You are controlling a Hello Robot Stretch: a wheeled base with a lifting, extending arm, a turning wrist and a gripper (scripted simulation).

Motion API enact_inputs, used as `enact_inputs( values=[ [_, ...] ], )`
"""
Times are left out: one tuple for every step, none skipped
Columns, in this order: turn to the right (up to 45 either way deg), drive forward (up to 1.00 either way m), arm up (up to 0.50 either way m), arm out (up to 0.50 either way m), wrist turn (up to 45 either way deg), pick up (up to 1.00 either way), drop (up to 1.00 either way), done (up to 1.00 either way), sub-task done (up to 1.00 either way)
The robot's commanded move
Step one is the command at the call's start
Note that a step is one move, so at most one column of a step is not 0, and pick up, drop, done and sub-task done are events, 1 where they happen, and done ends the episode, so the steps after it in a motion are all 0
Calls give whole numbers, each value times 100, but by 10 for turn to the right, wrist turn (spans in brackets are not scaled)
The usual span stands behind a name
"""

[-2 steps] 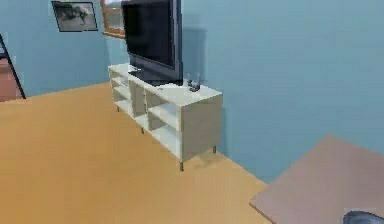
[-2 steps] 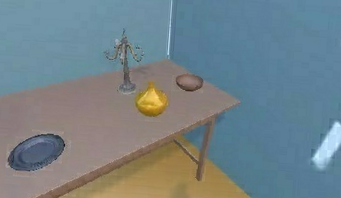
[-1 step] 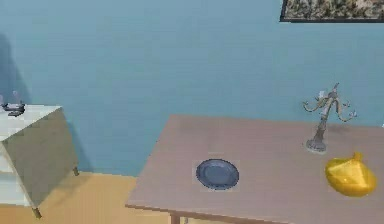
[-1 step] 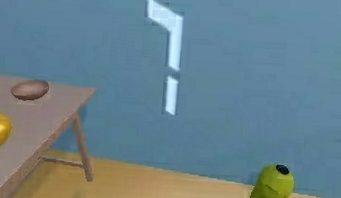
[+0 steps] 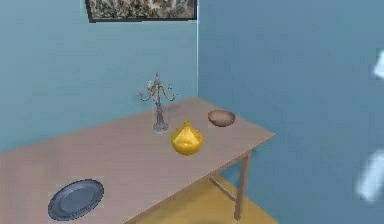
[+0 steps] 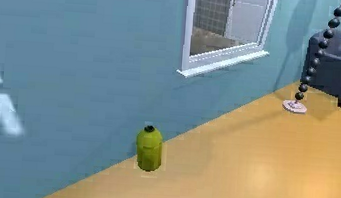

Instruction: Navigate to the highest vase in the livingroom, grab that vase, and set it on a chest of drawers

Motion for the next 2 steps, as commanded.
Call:
enact_inputs(
  values=[
    [270, 0, 0, 0, 0, 0, 0, 0, 0],
    [0, 80, 0, 0, 0, 0, 0, 0, 0]
  ],
)
